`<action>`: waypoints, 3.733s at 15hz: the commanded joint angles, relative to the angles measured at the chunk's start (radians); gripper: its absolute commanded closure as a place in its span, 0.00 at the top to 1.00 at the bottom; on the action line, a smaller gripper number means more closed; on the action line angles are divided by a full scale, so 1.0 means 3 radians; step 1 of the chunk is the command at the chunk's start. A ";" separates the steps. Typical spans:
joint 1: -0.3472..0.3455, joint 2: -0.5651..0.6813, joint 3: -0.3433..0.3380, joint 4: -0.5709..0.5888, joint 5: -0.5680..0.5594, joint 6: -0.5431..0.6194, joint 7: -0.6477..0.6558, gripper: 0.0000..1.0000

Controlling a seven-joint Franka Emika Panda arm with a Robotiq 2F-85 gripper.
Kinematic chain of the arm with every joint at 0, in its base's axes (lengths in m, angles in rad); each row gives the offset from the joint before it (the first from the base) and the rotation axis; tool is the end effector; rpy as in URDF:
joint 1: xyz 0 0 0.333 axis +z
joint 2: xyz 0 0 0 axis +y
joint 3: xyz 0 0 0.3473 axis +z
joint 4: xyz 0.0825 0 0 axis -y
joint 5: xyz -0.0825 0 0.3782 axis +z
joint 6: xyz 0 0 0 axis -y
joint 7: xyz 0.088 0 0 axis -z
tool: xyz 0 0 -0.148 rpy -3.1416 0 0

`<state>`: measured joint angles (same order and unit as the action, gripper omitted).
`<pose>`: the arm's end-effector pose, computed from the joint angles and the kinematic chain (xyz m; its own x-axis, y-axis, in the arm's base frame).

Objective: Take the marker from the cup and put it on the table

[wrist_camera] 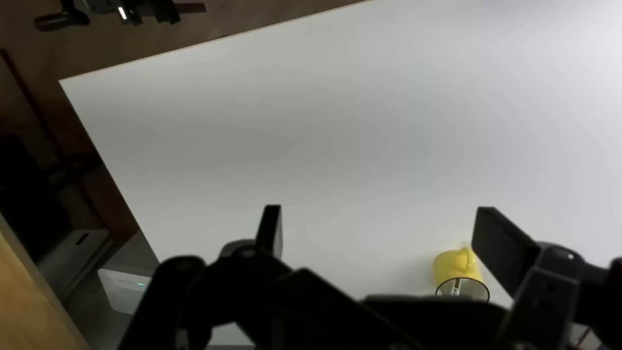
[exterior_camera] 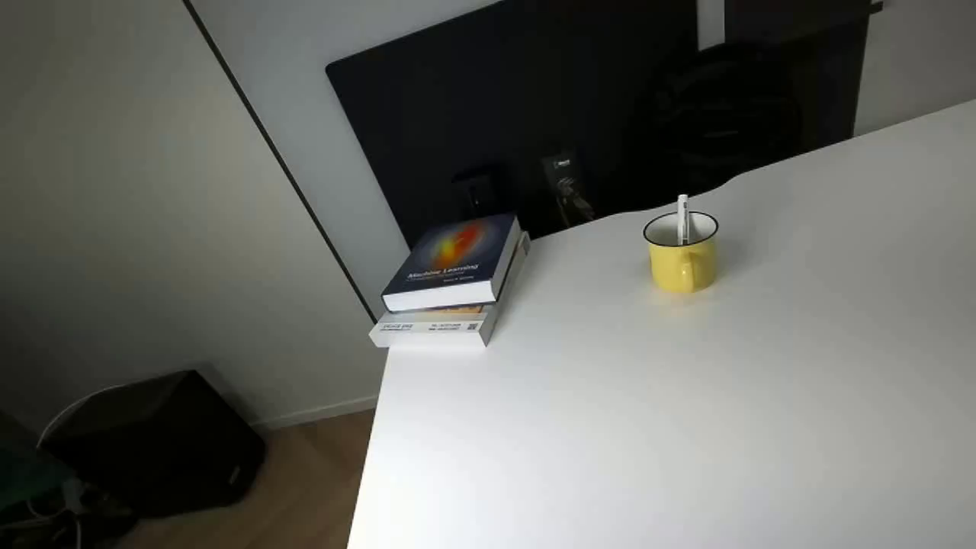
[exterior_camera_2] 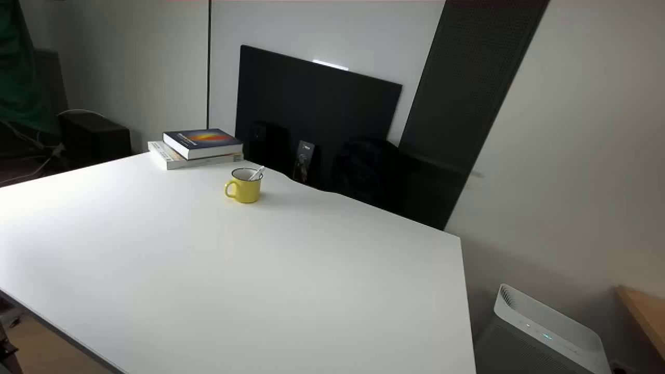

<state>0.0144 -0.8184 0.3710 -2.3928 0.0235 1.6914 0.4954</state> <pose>0.2659 0.1417 0.5557 0.9641 -0.1907 0.1850 -0.2233 -0.9589 0.1751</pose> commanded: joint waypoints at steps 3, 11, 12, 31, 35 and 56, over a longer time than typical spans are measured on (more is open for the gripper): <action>0.0041 0.0013 -0.0027 0.0009 -0.0026 -0.0003 0.0025 1.00; 0.0041 0.0013 -0.0027 0.0009 -0.0026 -0.0003 0.0025 1.00; 0.0041 0.0013 -0.0027 0.0009 -0.0026 -0.0003 0.0025 1.00; 0.0007 0.0059 -0.0313 -0.0144 0.0009 0.0157 -0.0145 1.00; -0.0121 0.0478 -0.0725 -0.0059 0.0068 0.0451 -0.0474 1.00; -0.0111 0.1657 -0.1471 0.0406 0.0810 0.0326 -0.1690 1.00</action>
<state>-0.0145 -0.3936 -0.0604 -2.3241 0.2550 1.7953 0.0227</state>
